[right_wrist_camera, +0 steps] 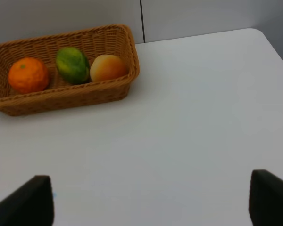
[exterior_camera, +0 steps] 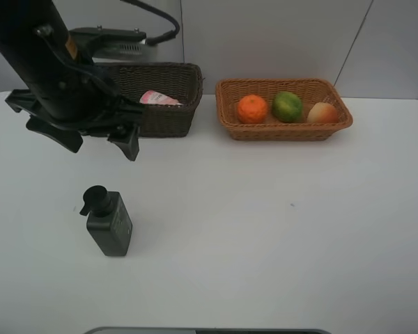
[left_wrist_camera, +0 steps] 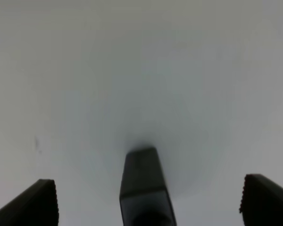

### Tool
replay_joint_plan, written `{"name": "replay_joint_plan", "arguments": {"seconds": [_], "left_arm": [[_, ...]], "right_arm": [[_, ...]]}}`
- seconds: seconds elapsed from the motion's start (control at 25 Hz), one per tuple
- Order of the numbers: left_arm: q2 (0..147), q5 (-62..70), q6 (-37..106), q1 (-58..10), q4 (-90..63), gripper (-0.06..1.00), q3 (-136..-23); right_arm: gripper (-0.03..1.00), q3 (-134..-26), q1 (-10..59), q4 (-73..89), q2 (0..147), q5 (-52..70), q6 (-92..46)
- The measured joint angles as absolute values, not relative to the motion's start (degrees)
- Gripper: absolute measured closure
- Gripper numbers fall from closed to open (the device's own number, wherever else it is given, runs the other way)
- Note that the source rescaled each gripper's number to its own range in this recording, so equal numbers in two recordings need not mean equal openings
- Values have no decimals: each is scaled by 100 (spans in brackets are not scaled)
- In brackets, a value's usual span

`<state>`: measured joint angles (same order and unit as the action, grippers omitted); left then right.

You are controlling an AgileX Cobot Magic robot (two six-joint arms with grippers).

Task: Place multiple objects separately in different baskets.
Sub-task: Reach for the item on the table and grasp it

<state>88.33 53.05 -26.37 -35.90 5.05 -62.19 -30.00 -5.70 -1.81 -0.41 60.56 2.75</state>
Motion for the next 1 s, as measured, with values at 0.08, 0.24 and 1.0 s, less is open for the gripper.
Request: {"name": "replay_joint_plan", "arguments": {"seconds": [0.08,0.24,1.0], "left_arm": [[8814,5195,-2926,-3631,497,-5,-5892],[8807,4839,-3354,-3732,522,-5,-5372],[8910,3634,-3719,-3807,471,-5,-4424]], "right_arm": [[17,-3000,-570,-181,-41,6056,275],[17,-3000,-570,-181,-41,6056,275],[17,-3000,-570,-181,-41,6056,275]]}}
